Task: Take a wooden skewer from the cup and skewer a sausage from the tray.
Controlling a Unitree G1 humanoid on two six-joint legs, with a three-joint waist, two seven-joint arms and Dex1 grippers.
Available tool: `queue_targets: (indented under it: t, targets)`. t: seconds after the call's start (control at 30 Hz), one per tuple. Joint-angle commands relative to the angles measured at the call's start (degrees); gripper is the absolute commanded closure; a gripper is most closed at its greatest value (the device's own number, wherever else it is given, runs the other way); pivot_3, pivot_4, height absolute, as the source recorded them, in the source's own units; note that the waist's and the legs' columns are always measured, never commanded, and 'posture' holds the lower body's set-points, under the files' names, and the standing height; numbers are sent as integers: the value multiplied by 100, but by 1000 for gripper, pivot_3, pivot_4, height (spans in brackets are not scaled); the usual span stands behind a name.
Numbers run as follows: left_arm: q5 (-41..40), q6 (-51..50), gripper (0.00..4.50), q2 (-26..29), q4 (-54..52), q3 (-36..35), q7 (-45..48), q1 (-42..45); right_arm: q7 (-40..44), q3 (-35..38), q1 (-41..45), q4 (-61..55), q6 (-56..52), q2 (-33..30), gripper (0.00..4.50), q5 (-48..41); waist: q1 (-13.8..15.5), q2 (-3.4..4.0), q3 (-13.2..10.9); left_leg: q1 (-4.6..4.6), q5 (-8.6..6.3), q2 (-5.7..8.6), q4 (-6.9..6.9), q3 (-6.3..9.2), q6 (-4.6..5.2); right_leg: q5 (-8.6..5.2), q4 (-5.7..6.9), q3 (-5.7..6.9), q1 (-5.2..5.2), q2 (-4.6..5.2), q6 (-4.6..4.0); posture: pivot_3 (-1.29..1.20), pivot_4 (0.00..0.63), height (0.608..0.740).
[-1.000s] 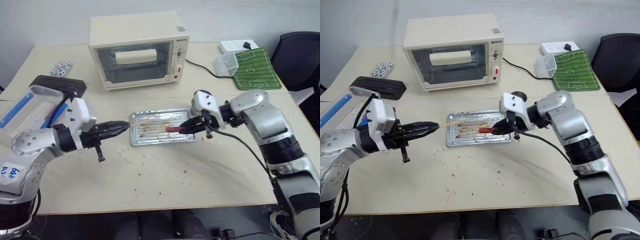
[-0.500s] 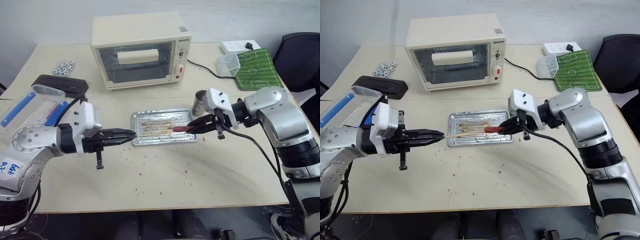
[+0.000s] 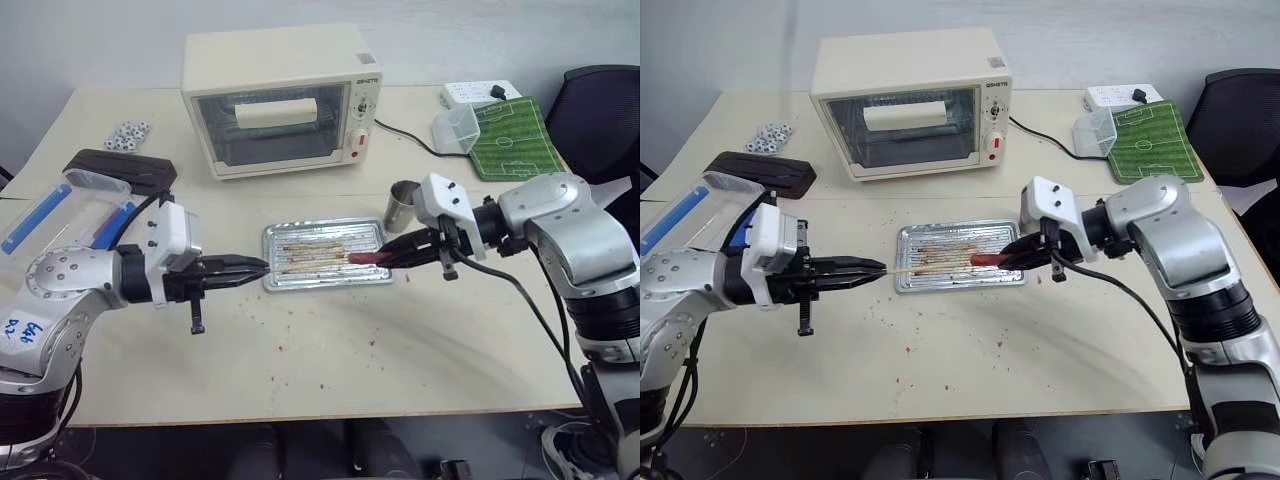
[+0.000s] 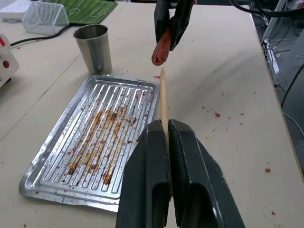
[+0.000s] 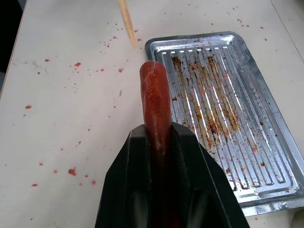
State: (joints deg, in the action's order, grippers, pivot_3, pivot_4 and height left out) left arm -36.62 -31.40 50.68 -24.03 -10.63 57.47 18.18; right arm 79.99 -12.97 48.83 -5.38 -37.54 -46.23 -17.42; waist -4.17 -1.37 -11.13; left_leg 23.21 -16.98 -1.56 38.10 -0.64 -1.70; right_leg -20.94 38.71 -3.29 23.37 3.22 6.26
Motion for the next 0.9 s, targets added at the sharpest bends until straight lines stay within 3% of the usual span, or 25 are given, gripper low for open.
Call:
queue_targets:
  t: [0.03, 0.9]
  targets:
    - [26, 130, 4500, 63, -61, -33, 76, 112, -43, 271, -50, -326, -33, -163, 4242, -191, 9, 0, 0, 0, 0, 0, 0, 0, 0, 0, 0, 0, 0, 0, 0, 0, 150, 740]
    - [87, 97, 4500, 61, 90, 133, 197, 475, -408, 280, -88, -620, -315, -139, 4242, -598, 98, 0, 0, 0, 0, 0, 5, -1, 0, 0, 5, 3, 1, -2, 0, 0, 150, 740]
